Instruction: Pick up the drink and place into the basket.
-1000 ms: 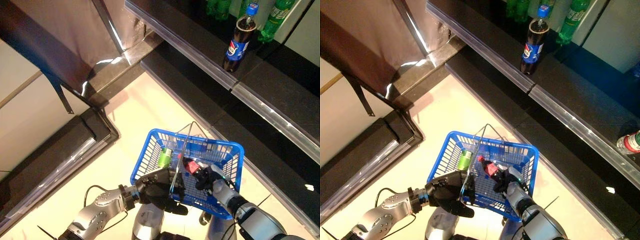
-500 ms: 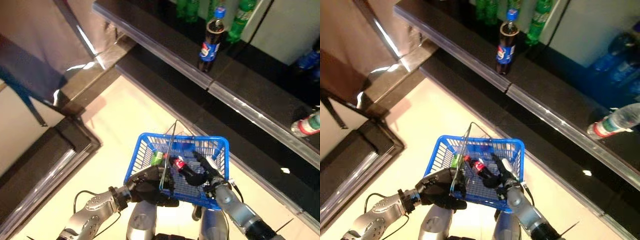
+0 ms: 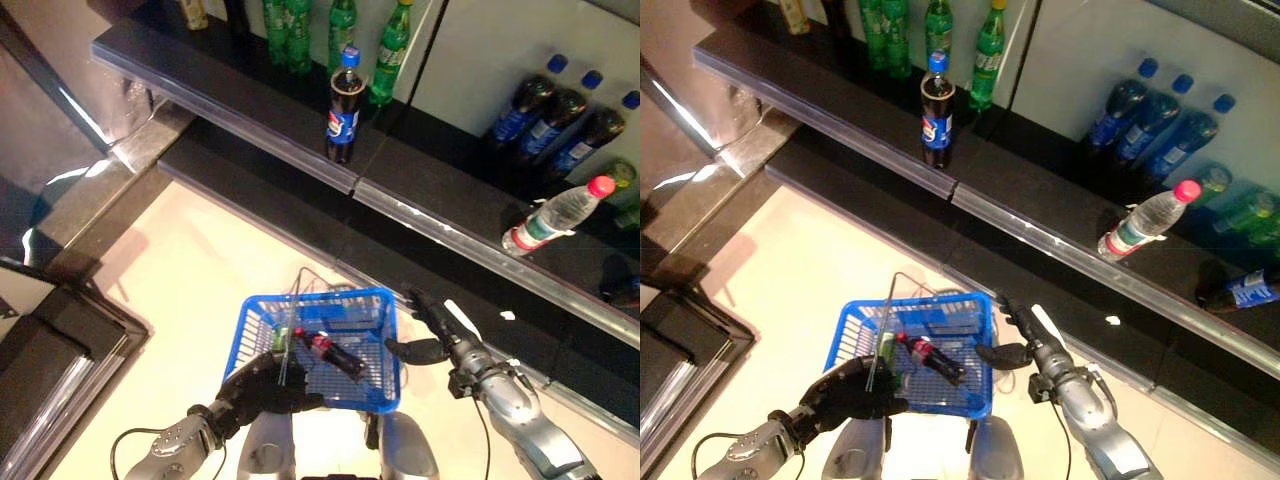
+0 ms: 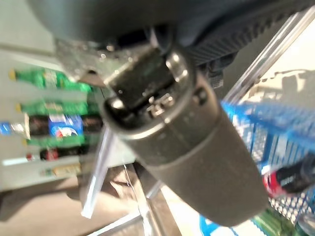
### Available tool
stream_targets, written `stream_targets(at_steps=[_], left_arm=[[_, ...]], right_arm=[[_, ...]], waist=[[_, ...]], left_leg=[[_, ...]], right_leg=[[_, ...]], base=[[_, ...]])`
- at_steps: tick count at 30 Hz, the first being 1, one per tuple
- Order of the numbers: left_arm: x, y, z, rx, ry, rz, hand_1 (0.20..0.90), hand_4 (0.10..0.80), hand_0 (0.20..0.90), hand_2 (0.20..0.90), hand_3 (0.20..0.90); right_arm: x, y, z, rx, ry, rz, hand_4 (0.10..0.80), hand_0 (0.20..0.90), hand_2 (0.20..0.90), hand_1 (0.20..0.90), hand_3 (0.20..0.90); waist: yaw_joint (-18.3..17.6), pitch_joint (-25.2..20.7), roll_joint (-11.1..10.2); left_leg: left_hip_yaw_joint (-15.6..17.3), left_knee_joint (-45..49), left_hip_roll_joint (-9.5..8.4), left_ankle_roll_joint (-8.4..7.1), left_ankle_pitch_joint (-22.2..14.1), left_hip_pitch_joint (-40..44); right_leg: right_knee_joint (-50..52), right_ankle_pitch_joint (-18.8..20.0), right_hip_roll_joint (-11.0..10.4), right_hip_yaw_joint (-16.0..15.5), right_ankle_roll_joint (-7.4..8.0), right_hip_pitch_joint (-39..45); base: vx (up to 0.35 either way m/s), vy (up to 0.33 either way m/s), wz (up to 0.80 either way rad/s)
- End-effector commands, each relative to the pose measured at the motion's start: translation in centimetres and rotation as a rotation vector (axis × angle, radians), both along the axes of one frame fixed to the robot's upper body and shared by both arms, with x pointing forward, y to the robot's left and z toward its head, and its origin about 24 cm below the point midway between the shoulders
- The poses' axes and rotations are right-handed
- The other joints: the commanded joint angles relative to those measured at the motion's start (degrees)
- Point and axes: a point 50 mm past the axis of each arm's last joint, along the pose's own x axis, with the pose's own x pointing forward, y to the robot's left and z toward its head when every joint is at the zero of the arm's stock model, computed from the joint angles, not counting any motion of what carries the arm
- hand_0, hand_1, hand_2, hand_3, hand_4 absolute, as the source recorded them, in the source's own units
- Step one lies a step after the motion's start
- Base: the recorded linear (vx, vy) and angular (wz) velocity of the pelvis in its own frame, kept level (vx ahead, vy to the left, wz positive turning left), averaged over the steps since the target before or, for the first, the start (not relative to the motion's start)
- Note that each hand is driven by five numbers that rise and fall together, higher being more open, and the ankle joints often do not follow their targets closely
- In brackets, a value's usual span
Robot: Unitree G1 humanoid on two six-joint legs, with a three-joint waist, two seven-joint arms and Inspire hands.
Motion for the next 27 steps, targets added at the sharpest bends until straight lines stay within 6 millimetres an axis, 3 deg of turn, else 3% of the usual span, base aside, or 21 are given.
stream_targets(at_steps=[1,4,7,11,15,20,22,25,27], left_arm=[[2.5,0.0,4.6,-0.001,-0.361,0.049,0.300,0.100,0.300,0.300,0.200],[1.6,1.2,2.2,0.112,-0.256,0.118,0.300,0.100,0.300,0.300,0.200],[0.1,2.0,-1.0,0.165,-0.114,0.224,0.300,0.100,0.300,0.300,0.200],[-2.1,2.8,-4.6,0.188,0.061,0.393,0.300,0.100,0.300,0.300,0.200],[-2.8,3.2,-6.0,0.240,0.116,0.424,0.300,0.100,0.300,0.300,0.200],[-2.3,3.6,-7.2,0.474,0.151,0.271,0.300,0.100,0.300,0.300,0.200],[-4.1,4.7,-8.6,0.440,0.304,0.456,0.300,0.100,0.300,0.300,0.200],[-6.0,5.7,-9.5,0.391,0.414,0.645,0.300,0.100,0.300,0.300,0.200],[-8.2,6.7,-10.1,0.367,0.484,0.806,0.300,0.100,0.300,0.300,0.200]], right_arm=[[0.1,0.3,3.4,0.088,-0.186,0.082,0.800,0.900,0.900,0.900,0.900],[-0.3,-0.2,3.0,0.210,-0.166,0.031,0.800,0.900,0.900,0.900,0.900],[-1.1,-0.7,0.5,0.248,-0.093,-0.093,0.800,0.900,0.900,0.900,0.900],[-3.8,-2.4,-6.1,0.200,0.181,-0.342,0.800,0.900,0.900,0.900,0.900],[-6.6,-2.9,-10.8,0.176,0.397,-0.515,0.800,0.900,0.900,0.900,0.900],[-9.6,-3.1,-15.7,0.079,0.653,-0.652,0.800,0.900,0.900,0.900,0.900],[-12.3,-3.3,-17.5,0.140,0.776,-0.762,0.800,0.900,0.900,0.900,0.900],[-14.5,-3.3,-18.7,0.236,0.850,-0.868,0.800,0.900,0.900,0.900,0.900],[-17.2,-2.9,-19.6,0.319,0.945,-0.950,0.800,0.900,0.900,0.900,0.900]], waist=[[-1.3,-9.2,-0.2],[-2.6,-11.3,-0.6],[-4.3,-13.3,-0.8],[-6.3,-15.1,-0.8],[-7.4,-15.5,-0.8],[-8.5,-15.3,0.0],[-8.9,-15.1,0.5],[-9.2,-15.1,0.6],[-9.5,-15.3,0.6]], left_leg=[[4.3,2.3,-3.44,4.46,-5.7,3.9],[5.8,0.4,-3.13,4.25,-5.7,5.4],[8.2,-1.4,-2.69,4.00,-5.8,6.9],[10.7,-3.5,-2.56,4.22,-6.2,8.9],[12.3,-4.2,-2.73,4.58,-6.8,10.0],[13.8,-4.7,-3.32,5.28,-7.4,10.8],[14.4,-5.8,-3.74,5.62,-7.1,11.3],[15.0,-7.1,-4.05,5.65,-7.0,12.1],[16.5,-8.1,-4.14,5.46,-7.1,13.0]], right_leg=[[-3.9,2.4,4.2,0.4,-3.03,2.4],[-5.8,3.4,4.2,2.0,-2.14,2.9],[-7.2,4.3,4.0,3.3,-1.19,3.2],[-9.1,5.6,3.5,4.9,-0.13,3.8],[-9.9,6.7,2.9,5.9,0.69,3.9],[-11.1,8.8,1.8,7.6,2.01,3.4],[-11.7,10.3,1.1,8.2,2.88,2.9],[-12.5,12.0,0.4,8.2,3.67,2.2],[-13.5,13.7,-0.4,6.7,4.53,1.1]], base=[[-0.003,0.011,-0.14],[-0.002,0.024,-0.18],[0.000,0.033,-0.28],[-0.012,0.045,-0.35],[-0.031,0.044,-0.24],[-0.038,0.083,-0.27],[-0.026,0.104,-0.43],[0.014,0.025,-0.24],[0.035,-0.022,-0.44]])
